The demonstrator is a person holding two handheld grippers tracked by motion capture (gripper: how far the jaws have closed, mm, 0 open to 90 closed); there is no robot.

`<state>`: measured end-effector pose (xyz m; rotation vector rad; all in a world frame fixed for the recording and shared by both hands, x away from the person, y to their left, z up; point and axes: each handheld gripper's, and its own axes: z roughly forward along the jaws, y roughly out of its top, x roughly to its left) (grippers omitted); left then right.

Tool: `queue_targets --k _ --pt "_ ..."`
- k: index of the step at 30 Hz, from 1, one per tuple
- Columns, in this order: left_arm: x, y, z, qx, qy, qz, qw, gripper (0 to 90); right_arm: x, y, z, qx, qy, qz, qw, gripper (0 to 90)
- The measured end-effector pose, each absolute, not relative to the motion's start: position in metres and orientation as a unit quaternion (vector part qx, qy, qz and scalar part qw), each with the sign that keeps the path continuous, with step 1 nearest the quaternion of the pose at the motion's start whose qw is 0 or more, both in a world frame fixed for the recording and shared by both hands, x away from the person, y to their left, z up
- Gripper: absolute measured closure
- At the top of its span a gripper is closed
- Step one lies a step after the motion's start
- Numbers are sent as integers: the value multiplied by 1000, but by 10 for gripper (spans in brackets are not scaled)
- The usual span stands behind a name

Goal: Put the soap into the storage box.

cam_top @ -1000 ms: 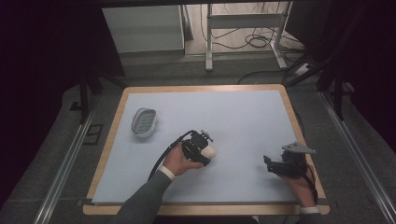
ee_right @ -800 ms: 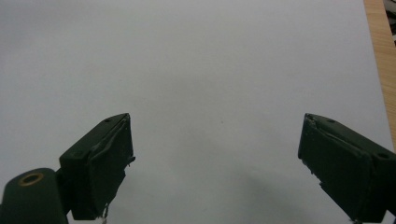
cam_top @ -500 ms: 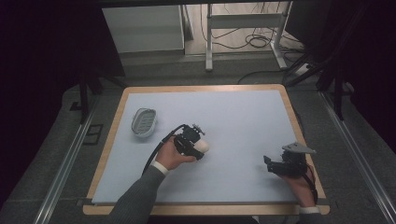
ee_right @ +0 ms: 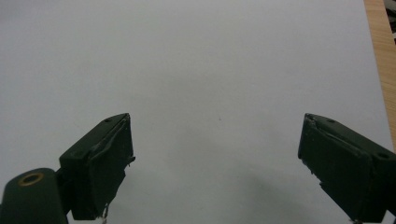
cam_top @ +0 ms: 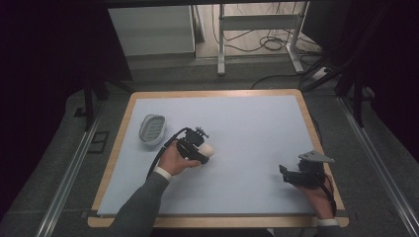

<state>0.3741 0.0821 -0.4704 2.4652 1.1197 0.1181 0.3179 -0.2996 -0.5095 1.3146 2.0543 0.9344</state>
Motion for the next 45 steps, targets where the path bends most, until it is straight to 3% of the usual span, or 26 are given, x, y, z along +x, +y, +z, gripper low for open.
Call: queue_targets --k 45 --pt "398 139 -457 860 461 57 212 498 319 -301 -512 490 760 339 261 103"
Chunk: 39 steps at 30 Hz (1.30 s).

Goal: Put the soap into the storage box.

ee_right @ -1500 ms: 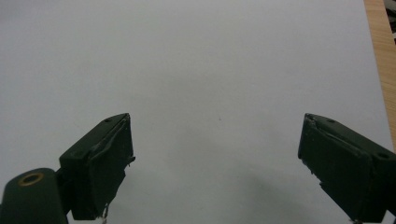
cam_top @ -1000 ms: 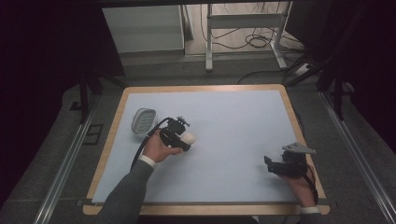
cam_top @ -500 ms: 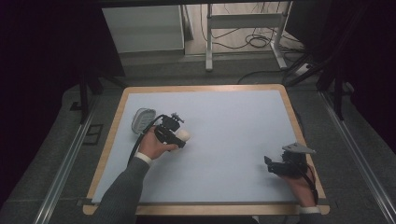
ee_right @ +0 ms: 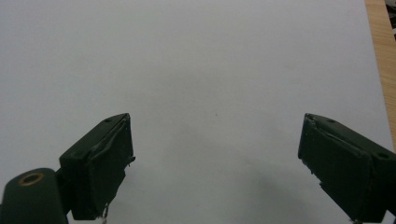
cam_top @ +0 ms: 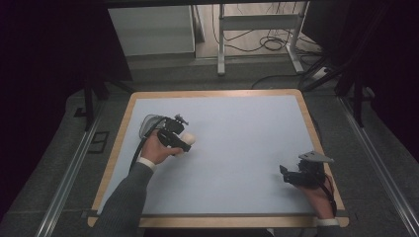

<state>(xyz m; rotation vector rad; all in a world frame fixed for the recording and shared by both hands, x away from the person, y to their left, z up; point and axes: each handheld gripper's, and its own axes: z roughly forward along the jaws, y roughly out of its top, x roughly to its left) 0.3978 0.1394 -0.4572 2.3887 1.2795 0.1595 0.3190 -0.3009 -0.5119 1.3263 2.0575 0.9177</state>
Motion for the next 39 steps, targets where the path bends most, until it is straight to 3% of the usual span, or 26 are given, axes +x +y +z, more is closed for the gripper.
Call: queue_targets --k 39 --pt "421 199 -449 817 528 74 219 498 320 -301 -514 491 761 335 261 103"
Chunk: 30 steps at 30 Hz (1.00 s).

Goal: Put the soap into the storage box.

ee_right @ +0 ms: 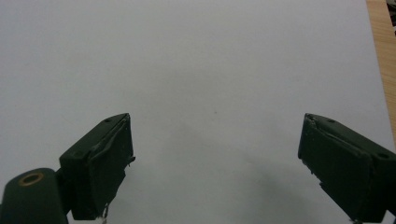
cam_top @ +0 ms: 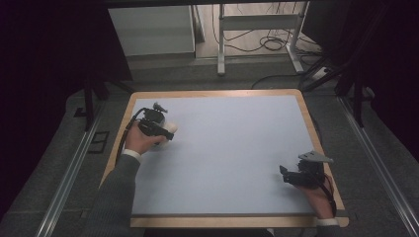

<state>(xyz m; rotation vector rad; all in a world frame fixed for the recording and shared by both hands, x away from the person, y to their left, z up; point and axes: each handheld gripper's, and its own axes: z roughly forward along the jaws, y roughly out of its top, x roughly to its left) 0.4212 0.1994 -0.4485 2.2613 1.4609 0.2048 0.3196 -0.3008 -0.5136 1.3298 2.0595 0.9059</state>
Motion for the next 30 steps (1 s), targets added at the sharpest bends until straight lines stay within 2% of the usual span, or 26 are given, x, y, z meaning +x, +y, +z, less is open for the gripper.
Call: queue_targets --k 30 --pt "455 243 -453 775 591 85 209 498 320 -303 -515 494 760 333 262 103"
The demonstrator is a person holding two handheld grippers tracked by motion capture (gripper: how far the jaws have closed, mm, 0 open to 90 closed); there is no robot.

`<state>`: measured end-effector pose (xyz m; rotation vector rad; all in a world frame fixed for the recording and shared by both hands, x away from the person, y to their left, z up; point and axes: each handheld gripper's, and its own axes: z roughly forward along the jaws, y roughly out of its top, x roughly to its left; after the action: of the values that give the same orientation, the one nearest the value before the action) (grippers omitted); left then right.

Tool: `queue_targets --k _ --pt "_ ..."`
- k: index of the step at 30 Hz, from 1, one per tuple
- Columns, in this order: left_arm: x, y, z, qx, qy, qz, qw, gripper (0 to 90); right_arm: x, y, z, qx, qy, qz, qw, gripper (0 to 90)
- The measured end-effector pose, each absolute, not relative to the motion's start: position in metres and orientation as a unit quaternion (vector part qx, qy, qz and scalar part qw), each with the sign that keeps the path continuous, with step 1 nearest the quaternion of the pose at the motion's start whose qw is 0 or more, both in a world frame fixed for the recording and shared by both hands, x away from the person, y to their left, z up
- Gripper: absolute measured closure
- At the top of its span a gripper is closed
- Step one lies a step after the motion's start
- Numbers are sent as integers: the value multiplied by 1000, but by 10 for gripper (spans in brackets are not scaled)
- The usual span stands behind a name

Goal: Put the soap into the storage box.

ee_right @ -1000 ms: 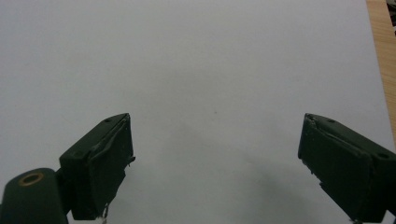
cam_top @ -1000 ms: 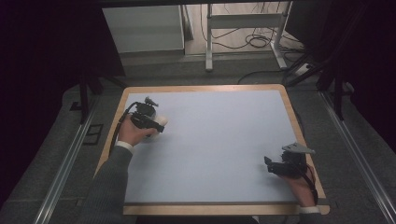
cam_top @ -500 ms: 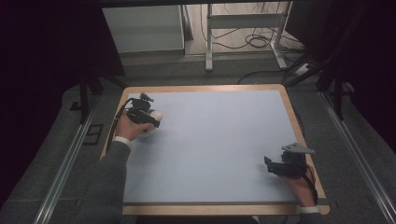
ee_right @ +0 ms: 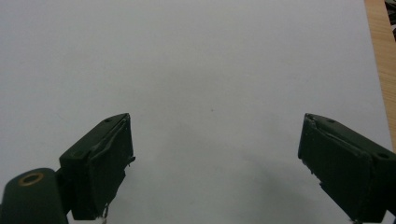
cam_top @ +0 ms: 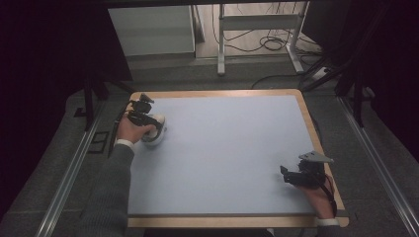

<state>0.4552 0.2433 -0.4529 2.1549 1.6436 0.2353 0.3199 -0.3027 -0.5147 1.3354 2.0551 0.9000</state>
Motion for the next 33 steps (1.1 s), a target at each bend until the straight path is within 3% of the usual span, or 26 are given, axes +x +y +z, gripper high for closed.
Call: queue_targets --k 17,33 --pt "461 243 -471 767 604 76 202 489 320 -303 -515 493 761 331 262 103" --pt "420 222 -438 783 547 98 278 340 319 -302 -516 492 762 330 263 103"
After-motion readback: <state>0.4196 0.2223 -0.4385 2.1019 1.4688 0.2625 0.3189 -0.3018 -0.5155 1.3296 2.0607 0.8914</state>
